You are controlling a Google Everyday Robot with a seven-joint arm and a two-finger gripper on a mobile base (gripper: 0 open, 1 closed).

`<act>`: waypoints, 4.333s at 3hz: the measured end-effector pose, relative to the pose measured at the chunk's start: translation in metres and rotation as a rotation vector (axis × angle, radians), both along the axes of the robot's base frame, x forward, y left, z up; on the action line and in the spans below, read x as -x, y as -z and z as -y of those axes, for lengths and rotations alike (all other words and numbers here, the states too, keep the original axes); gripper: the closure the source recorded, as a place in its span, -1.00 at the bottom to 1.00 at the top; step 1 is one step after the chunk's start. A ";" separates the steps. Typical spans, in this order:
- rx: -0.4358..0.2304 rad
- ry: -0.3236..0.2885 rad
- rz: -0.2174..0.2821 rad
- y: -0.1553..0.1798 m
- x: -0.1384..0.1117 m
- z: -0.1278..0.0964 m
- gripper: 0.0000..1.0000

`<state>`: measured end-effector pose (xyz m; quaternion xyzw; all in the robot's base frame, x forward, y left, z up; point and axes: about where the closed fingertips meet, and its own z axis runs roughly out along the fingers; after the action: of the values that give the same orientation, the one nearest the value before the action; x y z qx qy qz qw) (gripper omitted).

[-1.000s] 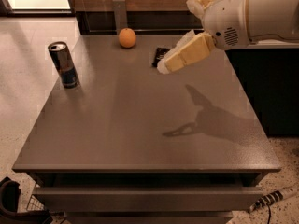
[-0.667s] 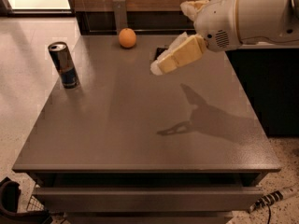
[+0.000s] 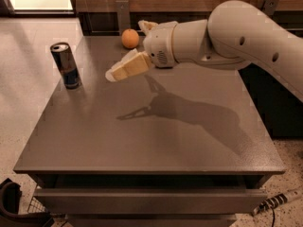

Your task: Knock redbull can over

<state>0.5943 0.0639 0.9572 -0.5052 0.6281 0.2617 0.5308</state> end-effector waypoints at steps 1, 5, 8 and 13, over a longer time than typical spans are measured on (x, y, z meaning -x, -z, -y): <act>-0.104 -0.033 0.011 0.013 -0.018 -0.047 -1.00; -0.232 -0.121 -0.086 0.067 -0.023 -0.160 -1.00; -0.247 -0.134 -0.123 0.076 -0.024 -0.183 -0.20; -0.028 -0.206 -0.086 0.028 0.011 -0.189 1.00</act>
Offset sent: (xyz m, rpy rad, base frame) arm 0.0347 0.1358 -0.0557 0.2681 0.0331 0.1114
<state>0.5831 0.2531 0.9294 -0.5479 0.5914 0.3450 0.4806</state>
